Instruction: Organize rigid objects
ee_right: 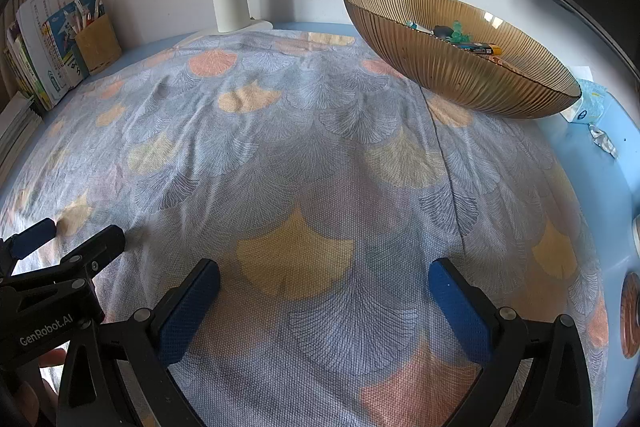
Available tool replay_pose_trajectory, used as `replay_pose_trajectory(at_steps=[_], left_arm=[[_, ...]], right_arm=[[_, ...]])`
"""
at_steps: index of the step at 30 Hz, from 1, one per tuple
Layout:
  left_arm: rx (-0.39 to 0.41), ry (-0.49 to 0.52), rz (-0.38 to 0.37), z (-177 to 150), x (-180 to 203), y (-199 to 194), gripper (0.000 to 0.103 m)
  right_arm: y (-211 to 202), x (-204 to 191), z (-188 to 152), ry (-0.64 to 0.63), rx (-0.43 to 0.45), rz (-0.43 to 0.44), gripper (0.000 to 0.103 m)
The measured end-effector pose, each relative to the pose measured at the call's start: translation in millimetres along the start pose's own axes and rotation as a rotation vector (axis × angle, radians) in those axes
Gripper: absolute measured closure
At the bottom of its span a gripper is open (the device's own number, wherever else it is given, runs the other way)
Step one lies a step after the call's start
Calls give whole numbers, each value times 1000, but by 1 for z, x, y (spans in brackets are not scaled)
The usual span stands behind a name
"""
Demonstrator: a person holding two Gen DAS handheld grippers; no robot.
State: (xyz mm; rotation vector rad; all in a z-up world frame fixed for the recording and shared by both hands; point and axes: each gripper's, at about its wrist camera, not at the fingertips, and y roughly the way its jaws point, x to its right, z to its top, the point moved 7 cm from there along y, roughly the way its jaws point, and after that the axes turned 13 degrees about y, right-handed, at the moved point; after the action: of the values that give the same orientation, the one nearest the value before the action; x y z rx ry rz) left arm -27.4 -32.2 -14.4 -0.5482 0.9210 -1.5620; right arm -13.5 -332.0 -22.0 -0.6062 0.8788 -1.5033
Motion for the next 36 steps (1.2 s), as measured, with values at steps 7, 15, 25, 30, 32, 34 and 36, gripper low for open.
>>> replay_pose_trajectory(at_steps=[7, 15, 25, 30, 32, 34, 36], left_arm=[[-1, 0, 0, -2, 2, 3, 0], [-1, 0, -1, -4, 2, -4, 0], [-1, 0, 0, -2, 2, 2, 0], [-1, 0, -1, -3, 2, -1, 0], [-1, 0, -1, -3, 1, 0, 0], [-2, 0, -1, -2, 1, 1, 0], [-2, -1, 0, -2, 2, 2, 0]], right_arm=[[-1, 0, 0, 0, 0, 0, 0], [0, 0, 0, 0, 0, 0, 0], [0, 0, 0, 0, 0, 0, 0], [0, 0, 0, 0, 0, 1, 0], [0, 0, 0, 0, 0, 1, 0], [0, 0, 0, 0, 0, 1, 0], [0, 0, 0, 0, 0, 1, 0]])
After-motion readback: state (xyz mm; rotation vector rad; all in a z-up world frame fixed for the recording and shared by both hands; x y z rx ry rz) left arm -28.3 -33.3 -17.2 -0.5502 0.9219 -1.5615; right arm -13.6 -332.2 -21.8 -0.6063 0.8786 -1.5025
